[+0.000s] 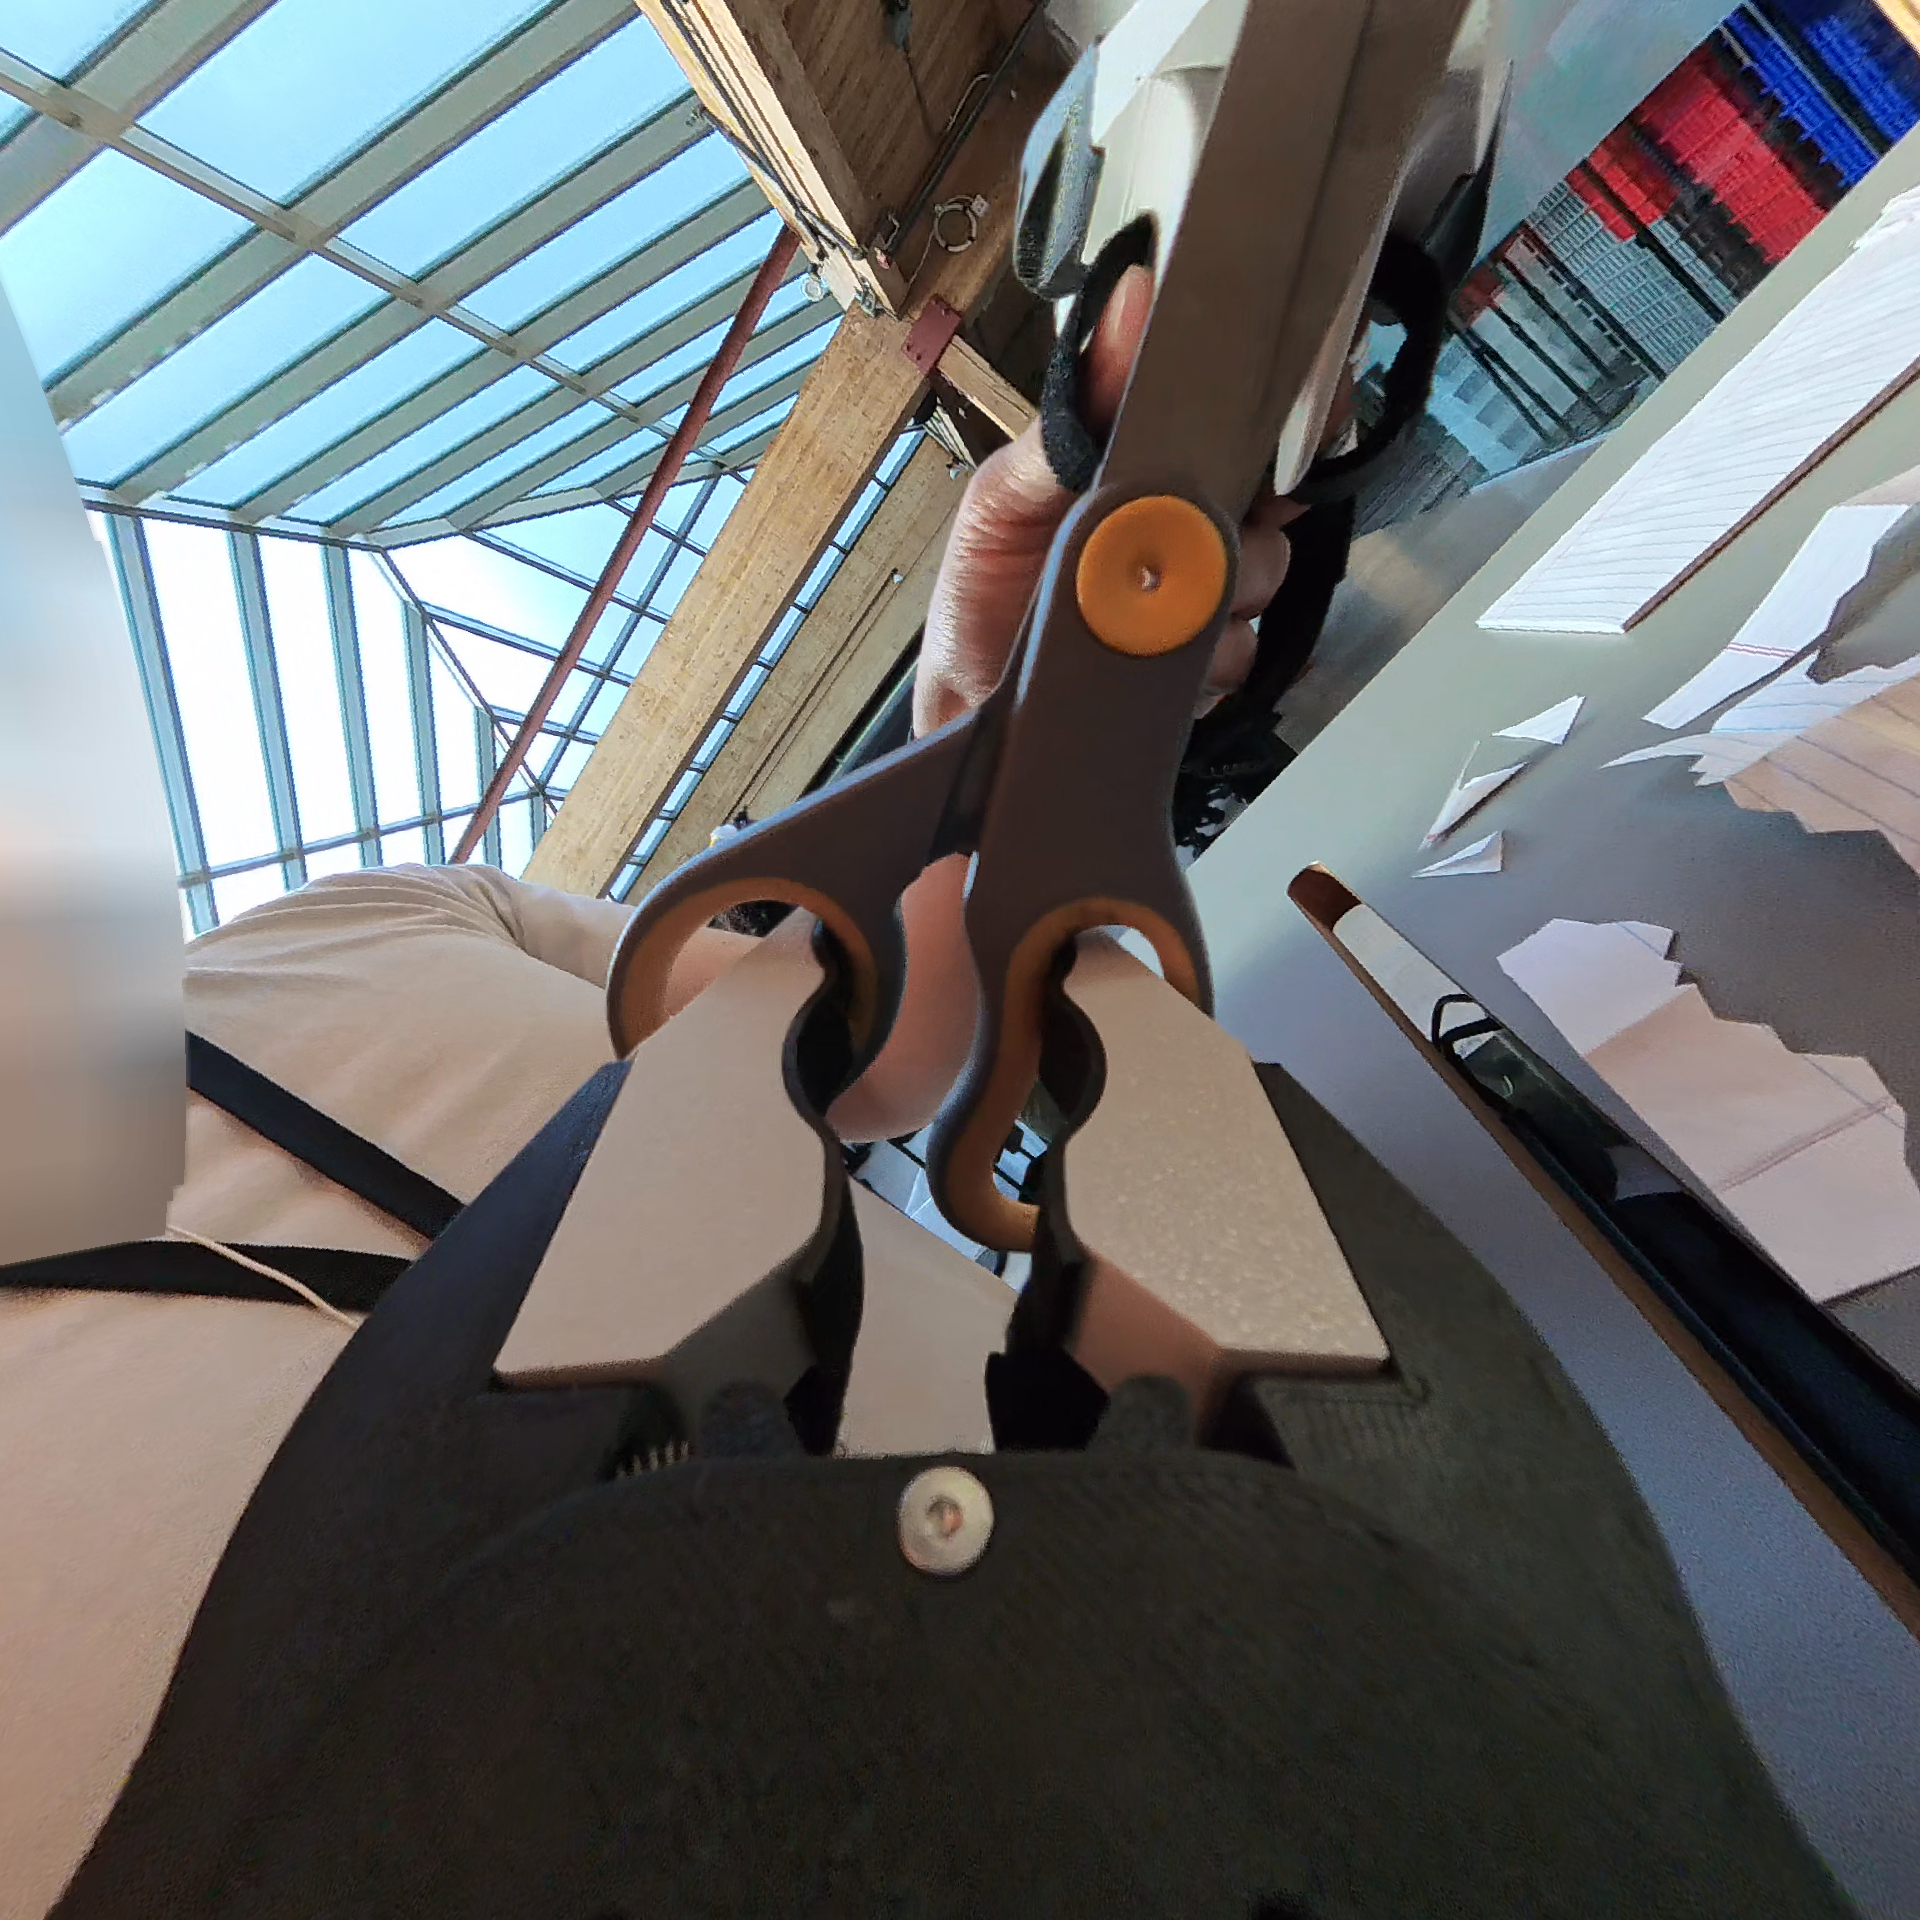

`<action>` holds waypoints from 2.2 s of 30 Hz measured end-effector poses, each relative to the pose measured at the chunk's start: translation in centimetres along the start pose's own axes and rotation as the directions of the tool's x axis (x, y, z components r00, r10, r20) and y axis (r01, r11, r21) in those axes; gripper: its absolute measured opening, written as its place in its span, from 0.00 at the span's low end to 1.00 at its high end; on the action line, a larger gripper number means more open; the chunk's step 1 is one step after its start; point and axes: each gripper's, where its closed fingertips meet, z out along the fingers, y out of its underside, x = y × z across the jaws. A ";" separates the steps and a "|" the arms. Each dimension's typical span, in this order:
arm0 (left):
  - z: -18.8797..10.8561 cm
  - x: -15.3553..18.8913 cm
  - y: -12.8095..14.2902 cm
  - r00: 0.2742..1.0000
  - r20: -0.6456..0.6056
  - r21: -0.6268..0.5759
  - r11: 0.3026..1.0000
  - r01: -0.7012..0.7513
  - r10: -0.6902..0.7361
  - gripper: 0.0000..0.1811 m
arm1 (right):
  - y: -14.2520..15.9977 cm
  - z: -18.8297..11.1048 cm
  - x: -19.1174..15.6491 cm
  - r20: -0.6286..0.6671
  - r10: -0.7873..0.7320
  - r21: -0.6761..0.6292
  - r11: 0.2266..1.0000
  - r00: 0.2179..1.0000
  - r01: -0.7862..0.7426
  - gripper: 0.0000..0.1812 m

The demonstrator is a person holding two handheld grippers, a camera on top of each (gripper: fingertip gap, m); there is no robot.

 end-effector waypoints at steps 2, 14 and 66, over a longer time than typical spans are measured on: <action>0.0 -0.2 -0.1 1.000 -0.001 -0.006 1.000 0.004 -0.004 0.00 | 0.0 0.0 0.3 -0.012 0.004 -0.007 1.000 1.000 -0.004 0.16; 0.7 -1.8 -0.3 0.998 -0.037 0.006 0.998 0.055 -0.054 0.00 | 0.3 -0.6 2.5 -0.060 -0.028 -0.017 1.000 0.998 0.027 0.16; 0.5 -1.1 2.2 0.992 -0.110 -0.106 0.994 0.043 -0.054 0.00 | -0.6 -1.8 2.5 -0.017 -0.021 -0.011 1.000 1.000 0.021 0.25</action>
